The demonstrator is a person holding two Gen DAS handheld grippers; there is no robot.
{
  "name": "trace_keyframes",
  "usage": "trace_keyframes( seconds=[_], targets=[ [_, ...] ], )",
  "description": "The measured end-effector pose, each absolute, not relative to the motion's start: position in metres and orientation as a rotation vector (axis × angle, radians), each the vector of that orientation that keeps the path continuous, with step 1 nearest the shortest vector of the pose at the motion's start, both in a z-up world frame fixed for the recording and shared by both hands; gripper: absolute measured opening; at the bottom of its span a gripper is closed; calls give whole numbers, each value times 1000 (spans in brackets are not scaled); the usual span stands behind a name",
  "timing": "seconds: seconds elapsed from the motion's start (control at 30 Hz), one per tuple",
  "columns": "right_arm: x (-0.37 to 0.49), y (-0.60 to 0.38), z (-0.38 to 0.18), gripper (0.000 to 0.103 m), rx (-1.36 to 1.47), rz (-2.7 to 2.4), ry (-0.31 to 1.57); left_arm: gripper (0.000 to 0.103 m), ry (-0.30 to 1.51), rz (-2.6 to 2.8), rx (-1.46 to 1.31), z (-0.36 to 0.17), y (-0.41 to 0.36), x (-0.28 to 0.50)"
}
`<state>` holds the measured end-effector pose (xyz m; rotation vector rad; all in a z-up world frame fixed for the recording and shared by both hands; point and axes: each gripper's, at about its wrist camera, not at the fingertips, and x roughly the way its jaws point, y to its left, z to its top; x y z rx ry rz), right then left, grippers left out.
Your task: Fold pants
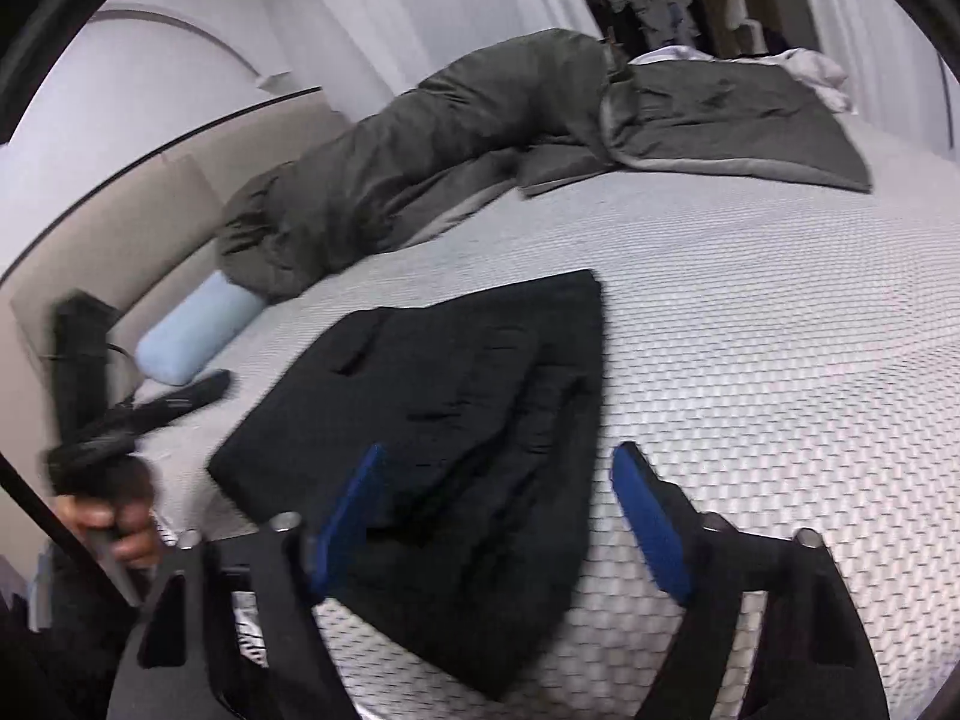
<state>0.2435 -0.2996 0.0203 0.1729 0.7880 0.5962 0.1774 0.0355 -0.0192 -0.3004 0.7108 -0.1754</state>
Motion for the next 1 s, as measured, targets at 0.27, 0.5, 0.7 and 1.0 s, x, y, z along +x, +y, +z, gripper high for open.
trace_keyframes(
  seconds=[0.27, 0.5, 0.7, 1.0],
  targets=[
    [284, -265, -19, 63, 217, 625, 1024, 74, 771, -142, -205, -44, 34, 188],
    [256, -251, 18, 12, 124, 628, 858, 74, 753, -163, -253, -36, 37, 179],
    [256, -266, -11, 18, 113, 566, 958, 76, 774, -150, -206, -41, 41, 173],
    [266, -298, -14, 63, 313, 600, 1002, 79, 789, -140, -209, -45, 46, 174]
  ],
)
